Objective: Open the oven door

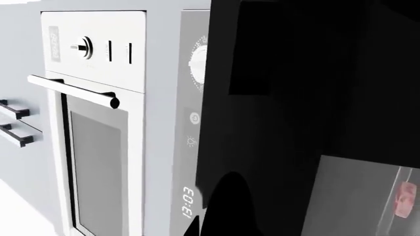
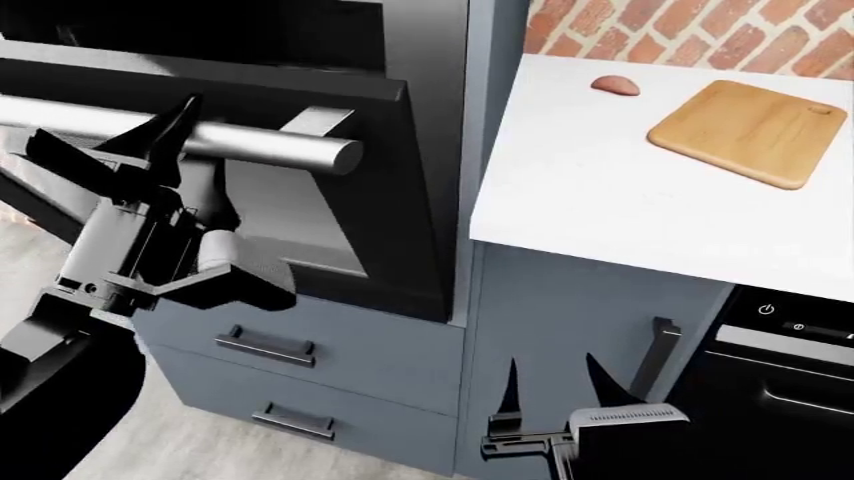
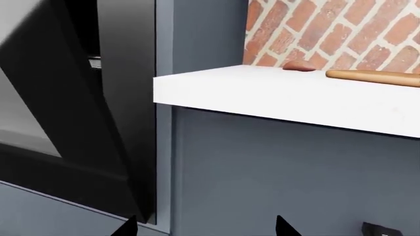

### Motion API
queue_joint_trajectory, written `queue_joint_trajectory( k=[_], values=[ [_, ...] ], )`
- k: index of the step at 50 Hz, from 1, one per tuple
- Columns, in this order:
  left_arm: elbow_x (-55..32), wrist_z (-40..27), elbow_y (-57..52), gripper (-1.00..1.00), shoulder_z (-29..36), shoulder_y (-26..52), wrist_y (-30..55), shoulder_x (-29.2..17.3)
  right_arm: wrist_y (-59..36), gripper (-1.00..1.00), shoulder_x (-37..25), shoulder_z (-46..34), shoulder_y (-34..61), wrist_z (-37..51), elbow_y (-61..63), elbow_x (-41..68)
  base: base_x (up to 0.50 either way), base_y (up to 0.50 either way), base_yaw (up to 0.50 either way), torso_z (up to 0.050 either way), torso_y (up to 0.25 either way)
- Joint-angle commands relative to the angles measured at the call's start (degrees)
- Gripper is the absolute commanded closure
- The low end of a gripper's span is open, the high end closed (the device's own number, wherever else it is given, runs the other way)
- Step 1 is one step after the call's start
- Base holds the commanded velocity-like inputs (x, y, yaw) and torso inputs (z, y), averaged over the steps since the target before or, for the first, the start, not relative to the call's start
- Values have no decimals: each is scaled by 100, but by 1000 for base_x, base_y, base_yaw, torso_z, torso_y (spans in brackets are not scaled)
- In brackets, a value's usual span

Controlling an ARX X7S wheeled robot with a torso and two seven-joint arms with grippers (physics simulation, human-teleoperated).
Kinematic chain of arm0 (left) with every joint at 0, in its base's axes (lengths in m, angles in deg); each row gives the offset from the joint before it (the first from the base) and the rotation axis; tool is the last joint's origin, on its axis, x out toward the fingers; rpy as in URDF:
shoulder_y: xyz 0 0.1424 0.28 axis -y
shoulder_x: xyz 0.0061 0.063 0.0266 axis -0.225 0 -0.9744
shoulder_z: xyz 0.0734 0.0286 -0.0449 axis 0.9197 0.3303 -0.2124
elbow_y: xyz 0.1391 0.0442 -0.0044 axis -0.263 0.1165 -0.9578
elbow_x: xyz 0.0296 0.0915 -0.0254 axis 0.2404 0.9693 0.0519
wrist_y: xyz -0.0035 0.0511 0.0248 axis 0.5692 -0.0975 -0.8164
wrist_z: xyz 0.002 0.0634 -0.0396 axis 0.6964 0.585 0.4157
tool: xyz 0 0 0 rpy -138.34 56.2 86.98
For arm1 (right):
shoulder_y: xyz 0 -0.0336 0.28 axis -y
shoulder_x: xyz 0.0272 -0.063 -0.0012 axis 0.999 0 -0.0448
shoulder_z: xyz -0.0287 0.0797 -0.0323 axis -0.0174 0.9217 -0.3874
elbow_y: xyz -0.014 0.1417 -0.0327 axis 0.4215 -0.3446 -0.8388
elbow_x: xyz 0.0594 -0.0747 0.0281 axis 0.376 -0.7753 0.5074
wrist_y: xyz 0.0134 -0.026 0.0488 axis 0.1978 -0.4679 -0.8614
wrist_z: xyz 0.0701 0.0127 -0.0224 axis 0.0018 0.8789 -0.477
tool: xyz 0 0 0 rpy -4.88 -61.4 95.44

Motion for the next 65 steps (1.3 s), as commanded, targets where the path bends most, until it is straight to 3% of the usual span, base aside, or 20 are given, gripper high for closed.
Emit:
queue_joint_trajectory(
  k=[1,26,65],
  values=[
    [81,-774,85,100,-382,53,359,-419,23,-100,-11,-12,-1,24,-24,0,0,0,0,0,0],
    [851,-771,-241,100,-24,-126,1015,-733,6,-100,-21,-58,19,52,-51,11,0,0,0,1,2],
    [254,-2428,-374,100,-16,-1464,1282,-1076,36,-100,-51,-115,27,114,-45,0,0,0,0,1,2]
  ],
)
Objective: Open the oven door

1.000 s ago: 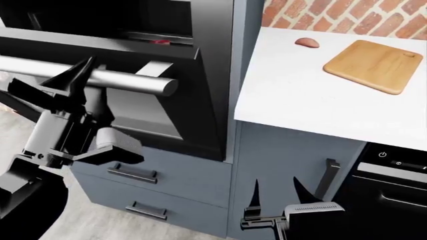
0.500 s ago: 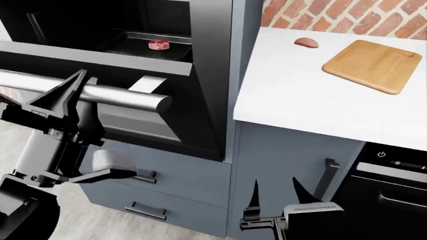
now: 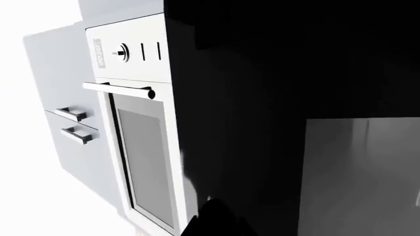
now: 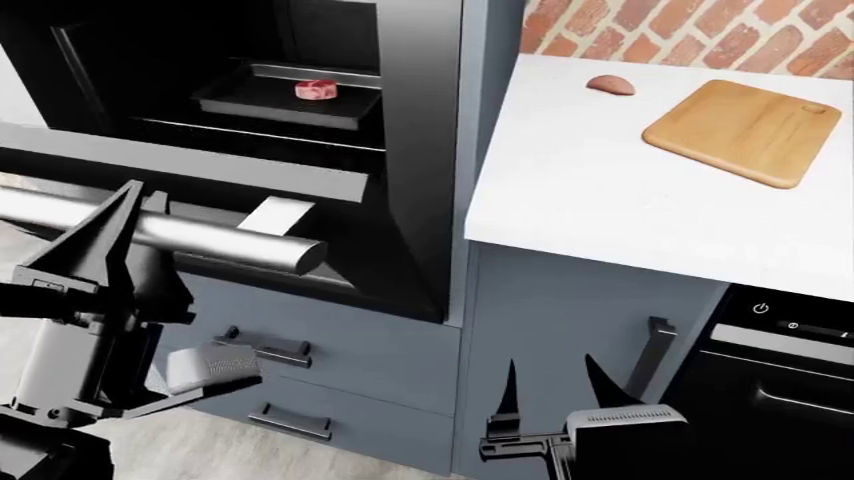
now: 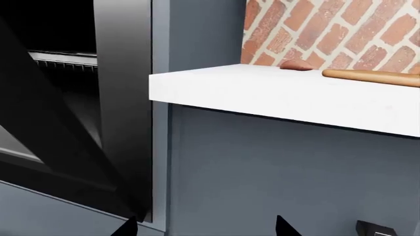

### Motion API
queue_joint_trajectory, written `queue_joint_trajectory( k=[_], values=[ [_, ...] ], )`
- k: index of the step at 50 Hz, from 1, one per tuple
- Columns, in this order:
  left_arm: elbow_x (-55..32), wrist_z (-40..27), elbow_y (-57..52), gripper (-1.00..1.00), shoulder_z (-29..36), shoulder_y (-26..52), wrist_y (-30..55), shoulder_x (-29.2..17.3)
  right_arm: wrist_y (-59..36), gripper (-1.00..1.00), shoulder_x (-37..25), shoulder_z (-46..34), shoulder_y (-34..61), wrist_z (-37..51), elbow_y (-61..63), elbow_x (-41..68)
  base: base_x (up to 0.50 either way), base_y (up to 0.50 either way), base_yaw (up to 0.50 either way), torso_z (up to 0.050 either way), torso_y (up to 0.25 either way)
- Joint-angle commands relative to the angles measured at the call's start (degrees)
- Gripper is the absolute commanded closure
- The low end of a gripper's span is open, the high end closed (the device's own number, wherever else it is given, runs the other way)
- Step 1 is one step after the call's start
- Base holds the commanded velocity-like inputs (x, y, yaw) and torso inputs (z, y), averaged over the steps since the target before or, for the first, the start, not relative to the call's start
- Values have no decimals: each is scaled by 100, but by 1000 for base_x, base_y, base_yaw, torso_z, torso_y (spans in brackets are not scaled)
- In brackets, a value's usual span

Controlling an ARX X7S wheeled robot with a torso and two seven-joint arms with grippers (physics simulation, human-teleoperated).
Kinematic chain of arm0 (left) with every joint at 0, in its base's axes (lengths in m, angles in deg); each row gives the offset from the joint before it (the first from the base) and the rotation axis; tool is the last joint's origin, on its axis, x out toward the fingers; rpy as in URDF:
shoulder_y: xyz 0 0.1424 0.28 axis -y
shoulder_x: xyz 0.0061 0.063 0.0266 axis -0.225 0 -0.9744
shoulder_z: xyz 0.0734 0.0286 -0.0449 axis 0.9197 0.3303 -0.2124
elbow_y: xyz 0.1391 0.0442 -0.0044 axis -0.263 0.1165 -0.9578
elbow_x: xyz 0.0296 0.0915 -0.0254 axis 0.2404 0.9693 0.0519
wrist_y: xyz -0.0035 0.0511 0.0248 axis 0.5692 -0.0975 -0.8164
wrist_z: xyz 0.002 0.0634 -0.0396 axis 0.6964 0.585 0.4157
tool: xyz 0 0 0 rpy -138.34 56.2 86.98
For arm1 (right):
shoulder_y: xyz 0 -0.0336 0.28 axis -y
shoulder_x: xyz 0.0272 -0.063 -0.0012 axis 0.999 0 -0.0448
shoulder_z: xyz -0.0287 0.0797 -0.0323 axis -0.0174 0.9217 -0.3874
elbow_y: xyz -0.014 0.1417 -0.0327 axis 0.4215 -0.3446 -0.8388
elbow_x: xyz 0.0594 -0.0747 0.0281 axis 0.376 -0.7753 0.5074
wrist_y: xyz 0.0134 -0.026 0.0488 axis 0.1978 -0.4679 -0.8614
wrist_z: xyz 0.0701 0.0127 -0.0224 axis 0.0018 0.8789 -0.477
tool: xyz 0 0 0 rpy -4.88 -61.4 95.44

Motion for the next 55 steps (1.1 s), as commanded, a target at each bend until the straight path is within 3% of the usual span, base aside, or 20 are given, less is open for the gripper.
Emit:
queue_joint_trajectory(
  k=[1,22,33,55],
  values=[
    [-700,-646,335,100,-395,-67,289,-370,21,-100,-9,-12,-1,20,-11,-2,0,0,0,0,0],
    [-595,-956,441,100,-226,-440,345,-353,13,-100,-31,-35,0,68,24,-9,0,0,0,0,0],
    [38,-741,533,100,244,-570,190,-126,64,-100,-24,-47,-9,100,18,-26,0,1,1,0,0],
    [-71,-1511,707,100,426,-1342,163,0,95,-100,0,-82,37,164,-126,-89,1,0,-1,0,0]
  ],
)
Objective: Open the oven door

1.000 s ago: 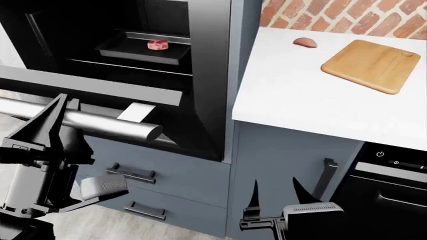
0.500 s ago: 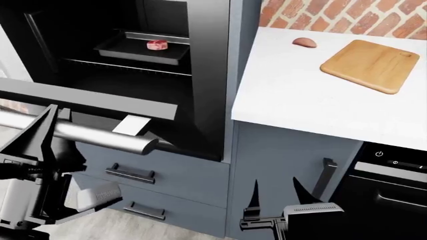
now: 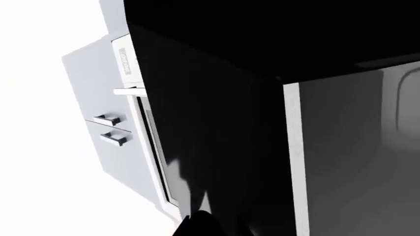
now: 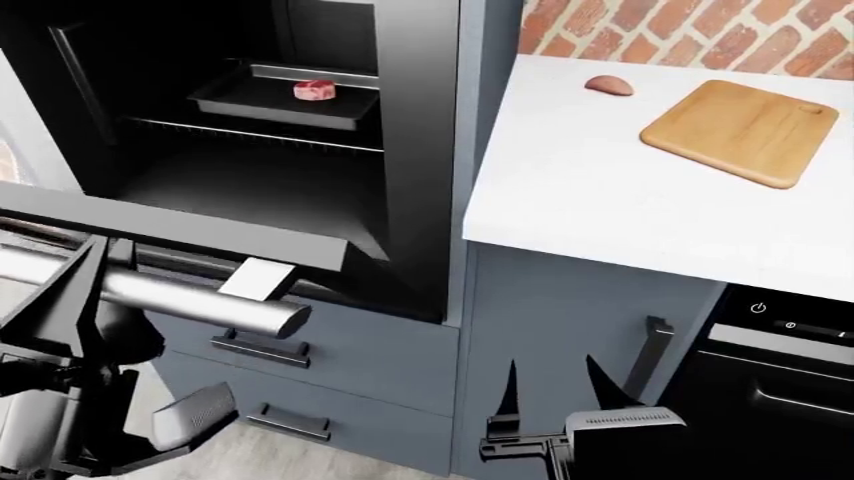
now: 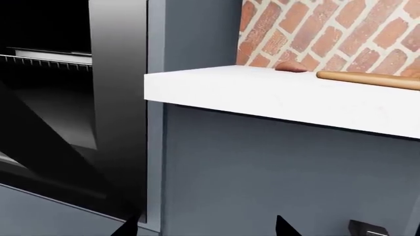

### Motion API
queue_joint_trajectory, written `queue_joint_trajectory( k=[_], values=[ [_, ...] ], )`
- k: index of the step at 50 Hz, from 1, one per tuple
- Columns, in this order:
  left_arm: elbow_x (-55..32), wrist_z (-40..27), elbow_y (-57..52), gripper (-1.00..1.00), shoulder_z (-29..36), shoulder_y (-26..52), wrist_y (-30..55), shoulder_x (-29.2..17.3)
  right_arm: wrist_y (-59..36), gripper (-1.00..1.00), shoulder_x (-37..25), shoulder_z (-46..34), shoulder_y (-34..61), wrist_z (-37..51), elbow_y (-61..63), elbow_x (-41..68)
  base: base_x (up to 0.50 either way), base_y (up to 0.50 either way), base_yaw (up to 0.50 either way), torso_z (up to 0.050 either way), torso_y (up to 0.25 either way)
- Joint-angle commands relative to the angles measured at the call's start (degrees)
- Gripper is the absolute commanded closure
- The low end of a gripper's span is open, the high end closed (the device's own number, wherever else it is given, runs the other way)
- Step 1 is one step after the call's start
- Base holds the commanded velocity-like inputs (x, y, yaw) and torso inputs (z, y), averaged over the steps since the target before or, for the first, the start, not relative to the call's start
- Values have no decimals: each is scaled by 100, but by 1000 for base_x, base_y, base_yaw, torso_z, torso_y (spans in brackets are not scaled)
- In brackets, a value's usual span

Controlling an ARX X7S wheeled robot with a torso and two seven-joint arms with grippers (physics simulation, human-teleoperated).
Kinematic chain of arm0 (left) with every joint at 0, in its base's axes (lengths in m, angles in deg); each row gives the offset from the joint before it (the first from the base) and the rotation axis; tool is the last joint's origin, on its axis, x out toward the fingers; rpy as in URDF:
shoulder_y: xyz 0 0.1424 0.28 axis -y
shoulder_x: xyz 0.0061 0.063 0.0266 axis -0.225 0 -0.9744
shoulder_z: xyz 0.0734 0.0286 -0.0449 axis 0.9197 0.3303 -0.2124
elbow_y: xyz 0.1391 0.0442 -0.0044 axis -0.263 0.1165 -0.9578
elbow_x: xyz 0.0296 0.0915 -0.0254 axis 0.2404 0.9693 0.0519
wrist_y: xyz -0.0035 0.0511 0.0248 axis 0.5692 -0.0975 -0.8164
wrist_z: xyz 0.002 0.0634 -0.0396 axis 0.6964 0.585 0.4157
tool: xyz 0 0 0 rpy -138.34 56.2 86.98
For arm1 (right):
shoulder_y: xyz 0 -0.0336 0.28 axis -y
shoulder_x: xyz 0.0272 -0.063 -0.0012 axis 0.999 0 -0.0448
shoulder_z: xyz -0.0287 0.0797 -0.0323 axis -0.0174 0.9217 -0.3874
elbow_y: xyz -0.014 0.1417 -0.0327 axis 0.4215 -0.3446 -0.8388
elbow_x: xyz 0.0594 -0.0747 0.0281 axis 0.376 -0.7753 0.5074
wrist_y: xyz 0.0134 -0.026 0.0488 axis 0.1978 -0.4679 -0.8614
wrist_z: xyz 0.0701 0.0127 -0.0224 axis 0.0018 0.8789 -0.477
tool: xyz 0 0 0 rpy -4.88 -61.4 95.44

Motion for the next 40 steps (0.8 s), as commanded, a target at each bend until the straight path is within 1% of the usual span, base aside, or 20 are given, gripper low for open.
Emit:
queue_joint_trajectory(
  k=[1,15,25,40],
  values=[
    [-435,-133,237,100,135,-576,-222,68,3,-100,-1,-9,16,29,-24,-16,0,0,-3,0,0],
    [-385,-310,302,100,185,-788,-175,105,9,-100,-20,-22,0,60,-11,-21,2,0,-2,0,0],
    [-348,-539,240,100,216,-999,-114,21,12,-100,-11,-55,10,73,-41,-39,1,-1,-3,0,0],
    [-453,-991,636,100,231,-1419,-226,182,-9,-100,-19,-81,13,122,-19,-71,2,-1,-3,0,0]
  ],
)
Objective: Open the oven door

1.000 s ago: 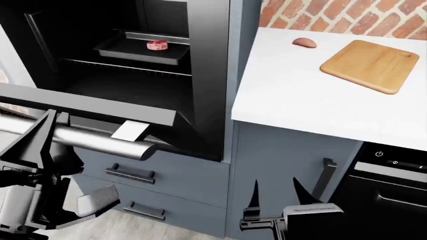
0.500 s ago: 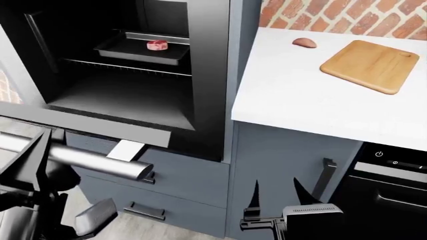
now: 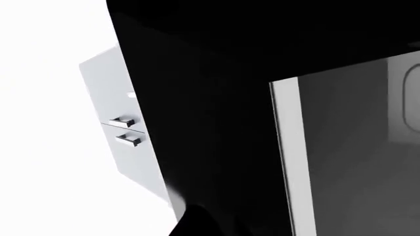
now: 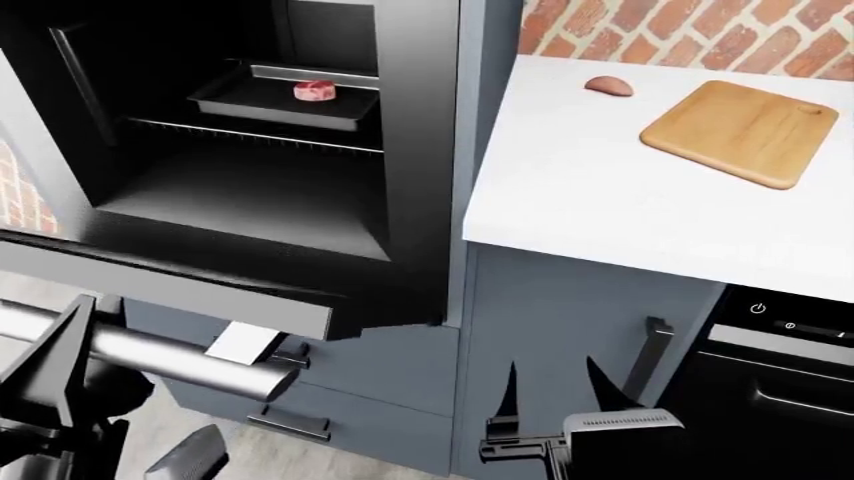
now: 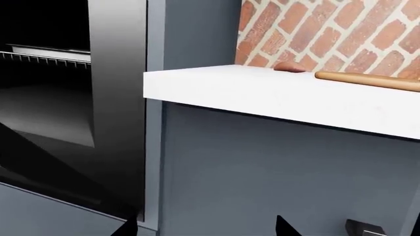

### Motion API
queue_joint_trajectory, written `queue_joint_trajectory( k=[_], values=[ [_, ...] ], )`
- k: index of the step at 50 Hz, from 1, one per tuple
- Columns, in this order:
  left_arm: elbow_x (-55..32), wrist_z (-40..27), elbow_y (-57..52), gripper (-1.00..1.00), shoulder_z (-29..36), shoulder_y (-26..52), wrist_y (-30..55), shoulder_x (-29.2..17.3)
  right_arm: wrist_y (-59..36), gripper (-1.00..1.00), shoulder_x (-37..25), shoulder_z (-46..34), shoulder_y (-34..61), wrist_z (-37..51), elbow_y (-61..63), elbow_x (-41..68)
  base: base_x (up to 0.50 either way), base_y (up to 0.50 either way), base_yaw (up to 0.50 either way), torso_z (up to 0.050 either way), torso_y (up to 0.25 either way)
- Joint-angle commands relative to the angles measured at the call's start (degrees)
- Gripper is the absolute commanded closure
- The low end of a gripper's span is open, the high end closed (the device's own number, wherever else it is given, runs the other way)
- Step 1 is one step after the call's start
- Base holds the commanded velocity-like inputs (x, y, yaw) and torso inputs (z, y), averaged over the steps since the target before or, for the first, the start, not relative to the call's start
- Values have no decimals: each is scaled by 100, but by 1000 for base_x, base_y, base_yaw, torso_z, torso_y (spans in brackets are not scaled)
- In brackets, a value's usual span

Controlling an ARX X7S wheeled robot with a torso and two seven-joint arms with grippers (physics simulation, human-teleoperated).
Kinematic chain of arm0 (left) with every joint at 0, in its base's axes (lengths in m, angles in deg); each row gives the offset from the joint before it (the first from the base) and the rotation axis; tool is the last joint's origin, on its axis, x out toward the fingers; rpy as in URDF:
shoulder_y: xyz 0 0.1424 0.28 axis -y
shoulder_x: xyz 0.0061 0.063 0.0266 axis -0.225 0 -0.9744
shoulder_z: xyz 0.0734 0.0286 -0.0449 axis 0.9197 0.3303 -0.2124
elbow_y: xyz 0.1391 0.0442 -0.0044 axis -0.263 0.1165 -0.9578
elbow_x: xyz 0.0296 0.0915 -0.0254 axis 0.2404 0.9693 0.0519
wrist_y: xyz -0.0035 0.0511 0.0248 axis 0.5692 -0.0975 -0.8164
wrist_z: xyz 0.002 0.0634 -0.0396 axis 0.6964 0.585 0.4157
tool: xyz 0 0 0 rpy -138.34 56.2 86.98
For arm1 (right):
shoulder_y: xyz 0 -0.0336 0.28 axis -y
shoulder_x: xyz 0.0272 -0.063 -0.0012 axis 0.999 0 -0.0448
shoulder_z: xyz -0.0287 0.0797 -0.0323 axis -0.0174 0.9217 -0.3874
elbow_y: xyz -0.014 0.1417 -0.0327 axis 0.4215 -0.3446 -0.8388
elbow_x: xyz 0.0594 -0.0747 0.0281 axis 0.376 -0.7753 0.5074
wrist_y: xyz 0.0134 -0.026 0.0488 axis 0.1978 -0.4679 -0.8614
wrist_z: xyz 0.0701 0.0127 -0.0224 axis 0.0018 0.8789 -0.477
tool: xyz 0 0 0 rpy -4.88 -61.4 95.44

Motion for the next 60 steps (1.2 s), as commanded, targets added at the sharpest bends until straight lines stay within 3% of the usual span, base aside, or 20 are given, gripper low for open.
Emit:
queue_joint_trajectory(
  k=[1,46,60],
  values=[
    [-530,88,321,100,149,-620,-366,154,-21,-100,-3,-19,3,31,24,-20,1,-4,-4,0,0],
    [-672,-636,1021,100,-367,-1794,-477,345,26,-100,-13,-66,38,152,-120,-104,4,0,-3,-1,0],
    [-394,-719,1426,100,-1133,-2747,-746,501,82,-100,10,-119,47,182,-249,-177,6,0,-5,-2,0]
  ],
)
